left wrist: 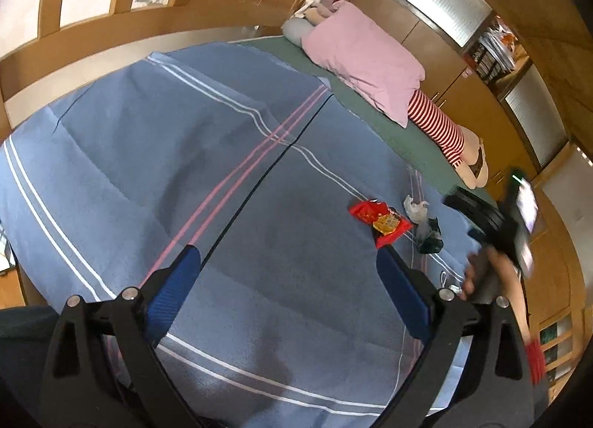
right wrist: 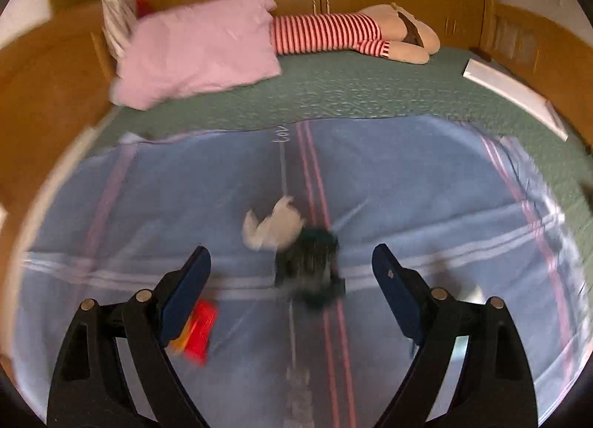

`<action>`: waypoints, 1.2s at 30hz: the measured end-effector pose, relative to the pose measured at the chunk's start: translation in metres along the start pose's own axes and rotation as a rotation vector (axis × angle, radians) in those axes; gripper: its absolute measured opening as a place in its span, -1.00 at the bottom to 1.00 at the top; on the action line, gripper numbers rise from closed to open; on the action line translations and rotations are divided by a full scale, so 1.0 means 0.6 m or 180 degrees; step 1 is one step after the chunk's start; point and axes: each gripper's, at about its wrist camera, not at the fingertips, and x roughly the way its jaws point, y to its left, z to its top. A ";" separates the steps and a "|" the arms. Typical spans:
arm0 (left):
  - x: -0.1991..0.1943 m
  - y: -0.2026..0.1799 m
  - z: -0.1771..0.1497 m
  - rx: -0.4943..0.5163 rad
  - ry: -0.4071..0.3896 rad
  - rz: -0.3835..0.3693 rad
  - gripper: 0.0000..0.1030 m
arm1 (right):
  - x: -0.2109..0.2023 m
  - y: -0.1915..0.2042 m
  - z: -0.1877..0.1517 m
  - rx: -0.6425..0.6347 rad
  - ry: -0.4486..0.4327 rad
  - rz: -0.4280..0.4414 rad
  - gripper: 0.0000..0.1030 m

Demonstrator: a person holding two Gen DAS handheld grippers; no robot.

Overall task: Collect trash
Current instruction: 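Reach the left gripper to the dark green wrapper while the right reaches the white tissue, then grasp the white tissue with the right gripper while the left grasps the red wrapper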

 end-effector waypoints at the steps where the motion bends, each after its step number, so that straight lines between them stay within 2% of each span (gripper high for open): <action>1: -0.003 -0.001 -0.001 0.0019 -0.0018 -0.0007 0.86 | 0.020 0.006 0.010 0.0007 0.0016 -0.0060 0.69; 4: 0.001 -0.009 -0.001 0.0103 -0.0049 -0.0016 0.86 | 0.070 0.012 0.022 0.0017 0.0089 -0.0257 0.69; 8: 0.002 -0.017 -0.001 0.0188 -0.0054 -0.0023 0.87 | 0.143 0.006 0.002 -0.0113 0.0388 -0.0497 0.68; 9: 0.003 -0.018 -0.002 0.0201 -0.0058 -0.0009 0.87 | 0.152 0.000 -0.005 -0.0127 0.0401 -0.0409 0.63; 10: 0.004 -0.019 -0.002 0.0208 -0.0057 0.0008 0.87 | 0.152 -0.007 -0.011 -0.0076 0.0369 -0.0233 0.24; 11: 0.004 -0.020 -0.002 0.0208 -0.0046 0.0013 0.87 | 0.150 -0.019 -0.018 0.0069 0.0345 0.0066 -0.03; 13: 0.007 -0.022 -0.002 0.0197 -0.0009 0.0003 0.87 | 0.141 -0.029 -0.026 0.0122 0.0346 0.0193 -0.14; 17: 0.008 -0.016 0.002 0.0132 -0.0004 0.0009 0.87 | 0.106 -0.021 -0.060 -0.0192 0.0688 0.0623 -0.24; 20: 0.006 -0.002 0.004 -0.0026 0.0000 -0.0029 0.87 | 0.057 -0.014 -0.113 -0.0497 0.1108 0.0915 -0.24; 23: 0.007 0.008 0.005 -0.0151 0.0029 -0.0058 0.87 | -0.007 0.005 -0.169 -0.0936 0.1716 0.1368 -0.15; 24: 0.007 0.008 0.005 -0.0156 0.0043 -0.0064 0.87 | -0.036 0.006 -0.173 -0.1033 0.1638 0.1346 -0.09; 25: 0.008 0.007 0.004 -0.0153 0.0051 -0.0066 0.87 | -0.057 0.005 -0.168 -0.1083 0.1491 0.1294 0.17; 26: 0.009 0.005 0.003 -0.0145 0.0061 -0.0070 0.87 | -0.080 0.000 -0.152 -0.1090 0.1238 0.1229 0.57; 27: 0.010 0.004 0.002 -0.0135 0.0069 -0.0072 0.87 | -0.095 -0.007 -0.133 -0.1042 0.0960 0.1154 0.69; 30: 0.008 -0.003 0.000 -0.0050 0.0055 -0.0053 0.87 | -0.084 -0.019 -0.082 -0.0795 0.0509 0.0850 0.73; 33: 0.005 -0.001 0.001 -0.0074 0.0005 -0.0035 0.87 | -0.017 -0.021 -0.048 -0.0457 0.0504 0.0460 0.73; 36: 0.006 0.004 0.004 -0.0135 0.0008 -0.0015 0.87 | 0.061 -0.010 -0.032 -0.0311 0.0614 0.0049 0.73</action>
